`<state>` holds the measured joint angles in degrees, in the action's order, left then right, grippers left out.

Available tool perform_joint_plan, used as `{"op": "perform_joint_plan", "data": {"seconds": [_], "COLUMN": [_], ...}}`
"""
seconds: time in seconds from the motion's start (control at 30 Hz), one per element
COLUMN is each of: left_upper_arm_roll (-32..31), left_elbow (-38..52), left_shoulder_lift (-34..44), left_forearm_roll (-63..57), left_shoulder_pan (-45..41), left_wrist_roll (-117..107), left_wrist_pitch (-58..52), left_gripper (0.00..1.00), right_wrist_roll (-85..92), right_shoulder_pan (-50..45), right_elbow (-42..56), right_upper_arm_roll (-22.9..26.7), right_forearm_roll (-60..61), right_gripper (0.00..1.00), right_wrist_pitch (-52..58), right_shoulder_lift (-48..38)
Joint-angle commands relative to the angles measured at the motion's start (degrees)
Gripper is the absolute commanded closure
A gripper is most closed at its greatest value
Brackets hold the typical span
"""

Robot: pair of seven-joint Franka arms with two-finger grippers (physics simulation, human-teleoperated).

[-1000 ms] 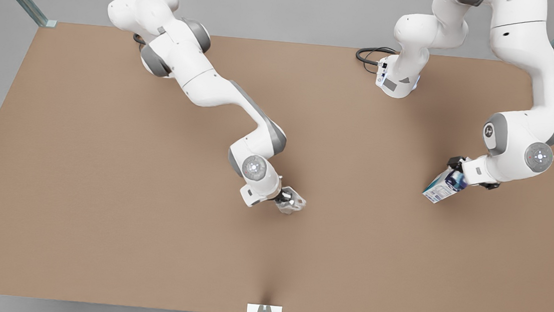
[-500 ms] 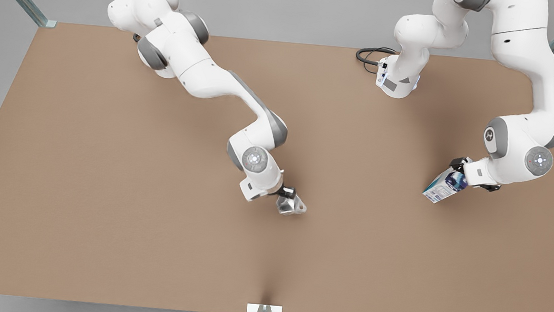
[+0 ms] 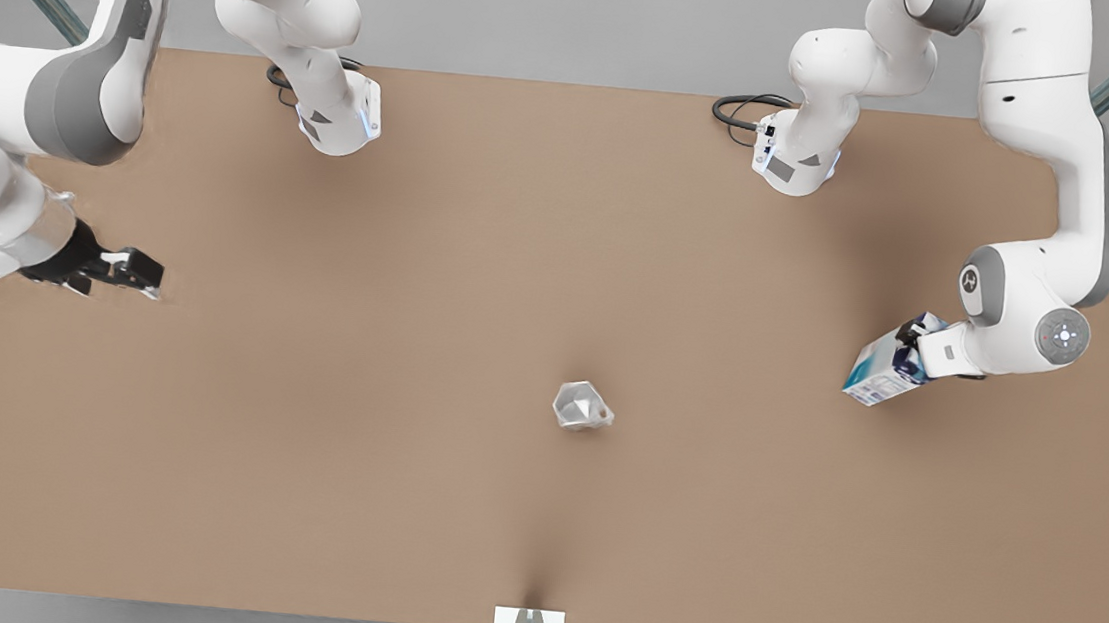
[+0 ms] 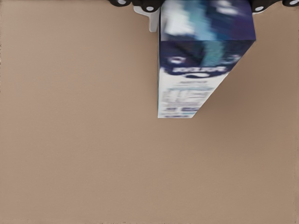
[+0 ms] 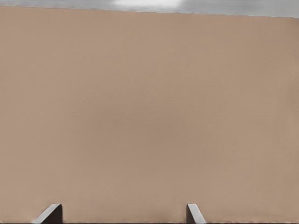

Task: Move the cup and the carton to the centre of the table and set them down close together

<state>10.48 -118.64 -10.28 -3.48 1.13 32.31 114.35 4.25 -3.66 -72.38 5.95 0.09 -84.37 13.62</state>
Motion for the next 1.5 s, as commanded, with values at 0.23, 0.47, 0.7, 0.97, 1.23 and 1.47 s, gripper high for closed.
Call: {"op": "perform_joint_plan", "data": {"seconds": [0.23,0.47,0.7,0.97,1.23,1.47], "left_upper_arm_roll": [-21.1,-26.8,-26.7,-26.7,-26.7,-22.8], "left_elbow": [23.7,39.0,27.9,25.6,25.6,30.8], "left_shoulder_lift": [-3.7,-20.4,-16.7,-16.9,-16.8,-9.5], "left_forearm_roll": [8.8,8.8,9.5,9.5,9.5,10.4], "left_shoulder_pan": [-15.6,-23.6,-24.0,-24.3,-24.9,-24.0], "left_wrist_roll": [-92.6,-126.8,-126.2,-126.2,-126.3,-124.0], "left_wrist_pitch": [-19.9,-11.0,-2.0,2.1,2.0,-13.5], "left_gripper": [0.38,0.38,0.38,0.26,0.00,0.00], "right_wrist_roll": [-0.6,-0.6,-0.6,-0.6,-0.7,-0.7], "right_shoulder_pan": [-2.0,-0.7,0.6,1.4,1.8,2.2], "right_elbow": [-11.2,-7.1,-5.5,-4.8,-4.7,-4.2], "right_upper_arm_roll": [0.4,0.6,0.7,0.8,0.8,1.1], "right_forearm_roll": [0.1,0.8,1.0,0.6,0.7,1.0], "right_gripper": [0.00,0.00,0.00,0.00,0.00,0.00], "right_wrist_pitch": [-7.9,-8.5,-8.7,-8.9,-8.8,-9.1], "right_shoulder_lift": [-6.9,-2.2,-2.2,-2.0,-2.1,-2.0]}}
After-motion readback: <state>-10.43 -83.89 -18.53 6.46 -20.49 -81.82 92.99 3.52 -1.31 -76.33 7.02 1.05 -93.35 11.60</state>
